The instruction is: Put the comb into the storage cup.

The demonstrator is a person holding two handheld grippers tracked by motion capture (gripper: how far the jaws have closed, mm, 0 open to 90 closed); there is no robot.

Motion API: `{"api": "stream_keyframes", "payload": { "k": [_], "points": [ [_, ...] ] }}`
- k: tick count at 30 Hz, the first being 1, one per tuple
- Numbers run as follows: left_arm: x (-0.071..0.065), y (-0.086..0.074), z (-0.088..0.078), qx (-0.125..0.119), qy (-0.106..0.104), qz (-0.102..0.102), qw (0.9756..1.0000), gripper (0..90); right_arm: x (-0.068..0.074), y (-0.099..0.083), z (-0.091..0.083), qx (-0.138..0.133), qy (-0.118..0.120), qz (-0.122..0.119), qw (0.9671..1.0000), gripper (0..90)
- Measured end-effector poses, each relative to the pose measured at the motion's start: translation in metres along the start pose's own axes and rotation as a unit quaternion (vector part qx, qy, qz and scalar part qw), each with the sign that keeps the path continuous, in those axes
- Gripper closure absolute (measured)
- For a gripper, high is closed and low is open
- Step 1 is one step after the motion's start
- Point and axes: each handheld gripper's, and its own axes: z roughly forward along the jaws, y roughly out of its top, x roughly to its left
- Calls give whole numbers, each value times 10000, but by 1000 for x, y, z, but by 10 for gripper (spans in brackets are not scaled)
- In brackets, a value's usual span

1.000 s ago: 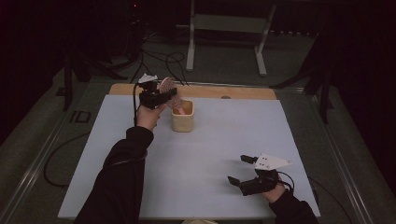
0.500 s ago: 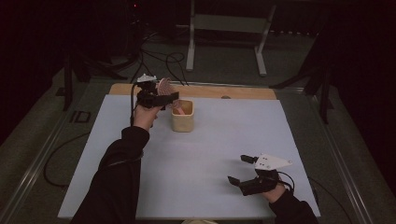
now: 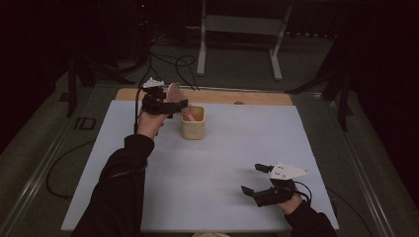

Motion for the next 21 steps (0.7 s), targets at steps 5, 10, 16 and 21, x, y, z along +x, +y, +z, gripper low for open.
{"api": "stream_keyframes", "payload": {
  "k": [5,10,16,21],
  "points": [
    [-2,-1,-3,22,6,122,9999,0,0,0,1,12,4,8,10000,78],
    [-3,-3,-6,60,-72,252,9996,0,0,0,0,-1,-14,2,10000,78],
    [-4,-3,-10,69,-195,443,9988,0,-1,0,0,-6,-27,-2,10000,78],
    [-5,-5,-13,91,-219,612,9978,0,-1,0,0,-16,-40,36,10000,78]
  ]
}}
